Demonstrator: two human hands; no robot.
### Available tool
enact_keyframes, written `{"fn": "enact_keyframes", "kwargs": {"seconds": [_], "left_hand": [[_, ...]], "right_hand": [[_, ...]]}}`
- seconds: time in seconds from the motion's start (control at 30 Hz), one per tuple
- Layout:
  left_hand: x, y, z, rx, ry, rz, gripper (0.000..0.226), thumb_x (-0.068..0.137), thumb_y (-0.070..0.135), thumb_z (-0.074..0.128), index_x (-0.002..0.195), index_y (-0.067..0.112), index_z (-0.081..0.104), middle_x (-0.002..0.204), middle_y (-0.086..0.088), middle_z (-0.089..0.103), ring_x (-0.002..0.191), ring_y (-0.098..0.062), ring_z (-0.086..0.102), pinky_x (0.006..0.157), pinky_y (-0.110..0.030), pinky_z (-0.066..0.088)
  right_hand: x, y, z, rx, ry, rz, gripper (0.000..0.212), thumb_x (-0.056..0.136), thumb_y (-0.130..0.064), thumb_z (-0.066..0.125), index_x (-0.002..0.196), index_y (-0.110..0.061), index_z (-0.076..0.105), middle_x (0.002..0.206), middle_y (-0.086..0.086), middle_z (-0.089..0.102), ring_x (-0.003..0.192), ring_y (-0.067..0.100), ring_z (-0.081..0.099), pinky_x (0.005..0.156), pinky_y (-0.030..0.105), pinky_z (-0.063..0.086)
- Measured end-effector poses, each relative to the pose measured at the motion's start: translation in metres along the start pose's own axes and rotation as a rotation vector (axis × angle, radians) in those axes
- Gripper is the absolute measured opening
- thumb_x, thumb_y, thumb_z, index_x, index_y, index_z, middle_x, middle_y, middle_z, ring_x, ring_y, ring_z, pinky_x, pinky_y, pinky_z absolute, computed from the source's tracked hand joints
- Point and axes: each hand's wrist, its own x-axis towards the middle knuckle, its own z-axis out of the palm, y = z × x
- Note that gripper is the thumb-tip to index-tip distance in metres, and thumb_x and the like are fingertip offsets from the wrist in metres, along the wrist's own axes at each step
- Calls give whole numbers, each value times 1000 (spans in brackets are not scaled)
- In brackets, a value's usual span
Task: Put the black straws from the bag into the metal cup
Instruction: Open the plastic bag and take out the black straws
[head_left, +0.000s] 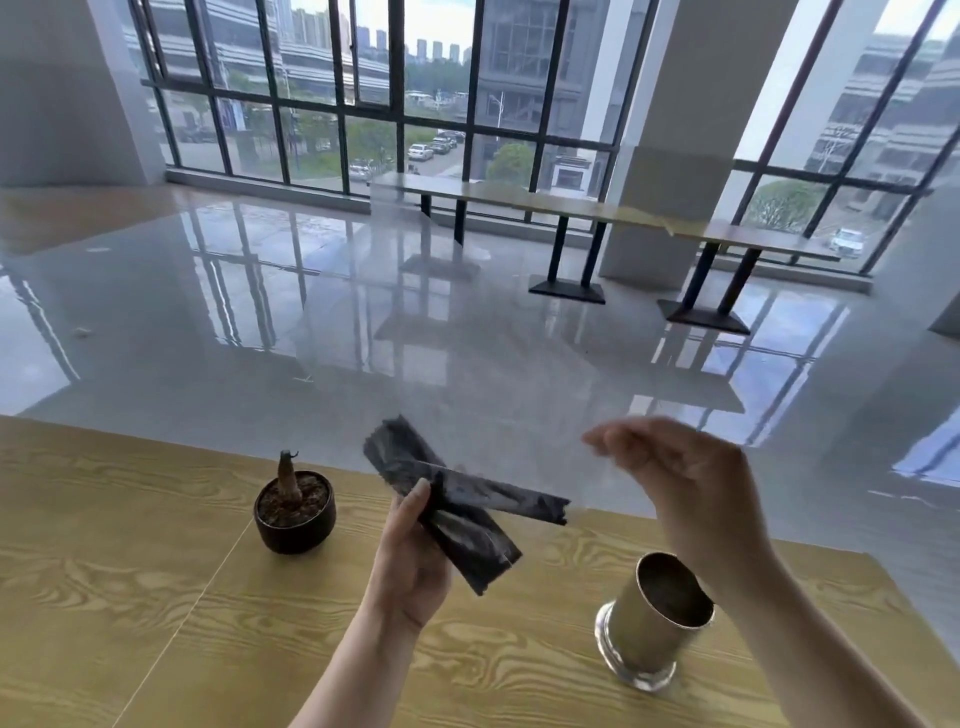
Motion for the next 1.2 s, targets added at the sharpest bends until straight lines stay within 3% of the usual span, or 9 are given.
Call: {"fn": "enact_keyframes", "kwargs": {"seconds": [0.17, 0.43, 0.57, 0.67, 0.73, 0.83, 0.93, 1.07, 1.2], "left_hand": [[-2, -4, 11, -72, -174, -2, 46, 76, 37, 82, 116, 15, 74, 129, -14, 67, 120, -27, 64, 96, -44, 54], [9, 1, 14, -185, -53, 30, 51, 56, 32, 94, 101, 17, 78, 112, -7, 74, 106, -21, 71, 113, -50, 31], [6, 9, 15, -204, -46, 96, 54, 51, 29, 96, 101, 23, 75, 111, -2, 72, 105, -22, 70, 104, -47, 42], [4, 11, 17, -235, -53, 119, 56, 54, 29, 95, 105, 19, 74, 112, -6, 69, 107, -24, 63, 103, -44, 46], [3, 9, 22, -264, -73, 153, 63, 57, 25, 93, 115, 23, 68, 112, -8, 71, 106, -26, 66, 100, -47, 50], [-1, 2, 26, -285, -75, 159, 56, 56, 20, 94, 107, 27, 72, 109, -6, 72, 103, -25, 70, 104, -47, 43], [0, 0, 25, -252, -53, 174, 56, 54, 20, 95, 104, 26, 69, 105, -5, 70, 99, -24, 70, 95, -42, 49], [0, 5, 23, -282, -87, 169, 54, 62, 16, 90, 108, 27, 65, 101, -4, 69, 95, -21, 67, 93, -39, 46], [-1, 9, 23, -279, -83, 173, 43, 70, 14, 81, 107, 26, 64, 99, -4, 68, 93, -22, 65, 94, -38, 41]], "right_hand": [[18, -6, 2, -4, -56, -79, 13, 88, -36, 66, 96, -30, 75, 89, -12, 79, 80, 8, 76, 78, 30, 62], [12, 10, 0, 127, -70, 65, 43, 77, -56, 74, 106, -25, 74, 103, -5, 79, 94, 17, 76, 81, 33, 62], [-7, 27, 9, 145, -259, 182, 13, 76, -34, 73, 87, -31, 81, 89, 4, 79, 81, 24, 74, 69, 33, 63], [-9, 27, 13, 73, -118, 88, 15, 77, -20, 79, 78, -34, 81, 71, -4, 76, 60, 11, 71, 61, 23, 58], [-2, 27, 11, -25, 6, -69, 7, 77, -24, 80, 79, -31, 79, 70, -14, 74, 61, 6, 70, 62, 13, 53], [-7, 25, 19, -168, -79, -109, 4, 75, -36, 79, 77, -32, 78, 68, -29, 71, 62, -1, 70, 60, 18, 55], [-3, 28, 12, -166, -22, -72, 17, 79, -30, 80, 81, -45, 72, 75, -23, 74, 66, 6, 72, 61, 26, 61], [-5, 34, -2, 90, -117, 40, 27, 75, -52, 79, 97, -36, 76, 91, -5, 79, 79, 17, 76, 70, 29, 63], [-20, 51, 7, -54, -300, 148, 11, 79, -23, 83, 84, -32, 79, 82, -6, 79, 74, 13, 74, 72, 29, 60]]}}
